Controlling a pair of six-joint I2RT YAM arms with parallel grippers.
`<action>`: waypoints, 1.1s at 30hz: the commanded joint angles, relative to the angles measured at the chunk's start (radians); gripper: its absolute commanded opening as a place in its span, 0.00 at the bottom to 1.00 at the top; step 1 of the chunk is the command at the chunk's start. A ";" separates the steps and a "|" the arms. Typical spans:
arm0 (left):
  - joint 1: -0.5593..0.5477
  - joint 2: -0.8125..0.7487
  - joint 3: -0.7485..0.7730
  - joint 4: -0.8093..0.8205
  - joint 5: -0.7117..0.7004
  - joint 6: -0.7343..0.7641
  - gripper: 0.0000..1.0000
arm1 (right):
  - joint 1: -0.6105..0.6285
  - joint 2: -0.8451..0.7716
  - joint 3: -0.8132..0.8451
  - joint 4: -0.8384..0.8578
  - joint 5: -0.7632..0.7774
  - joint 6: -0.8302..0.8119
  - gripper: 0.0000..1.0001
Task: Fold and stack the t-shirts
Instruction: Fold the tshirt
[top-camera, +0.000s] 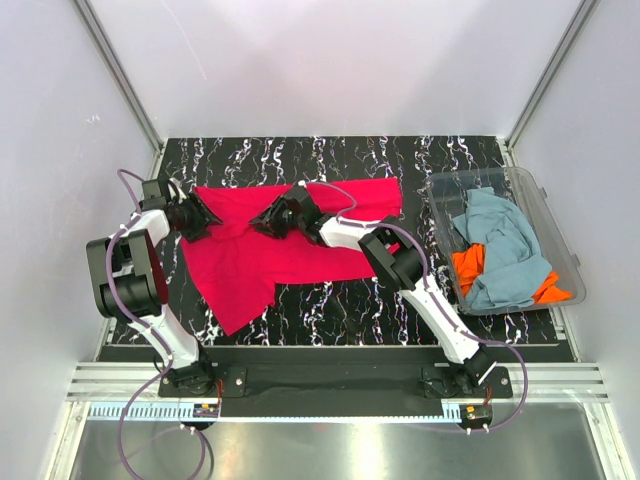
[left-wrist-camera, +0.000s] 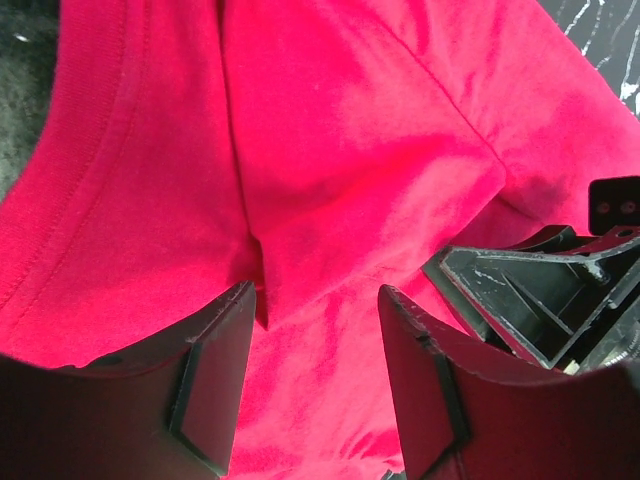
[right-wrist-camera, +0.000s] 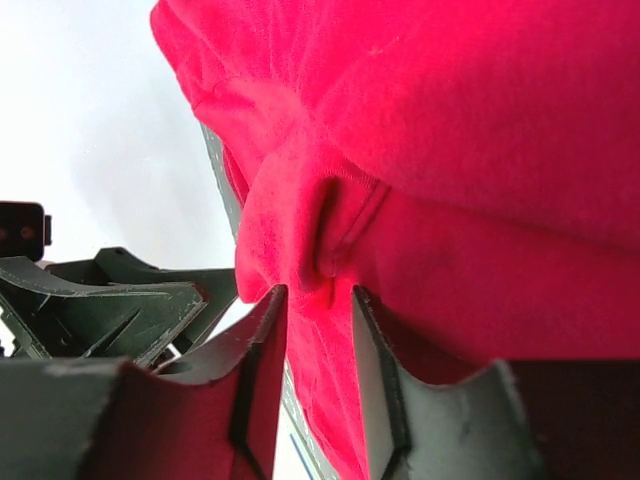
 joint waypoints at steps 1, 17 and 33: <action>0.005 -0.010 -0.002 0.045 0.064 0.004 0.57 | -0.005 -0.070 -0.033 0.015 0.003 -0.005 0.41; 0.009 0.076 0.121 0.027 0.047 -0.051 0.03 | -0.021 -0.062 0.010 -0.027 -0.046 -0.029 0.25; 0.018 0.082 0.129 0.025 0.055 -0.061 0.27 | -0.013 0.053 0.154 -0.073 -0.063 0.001 0.27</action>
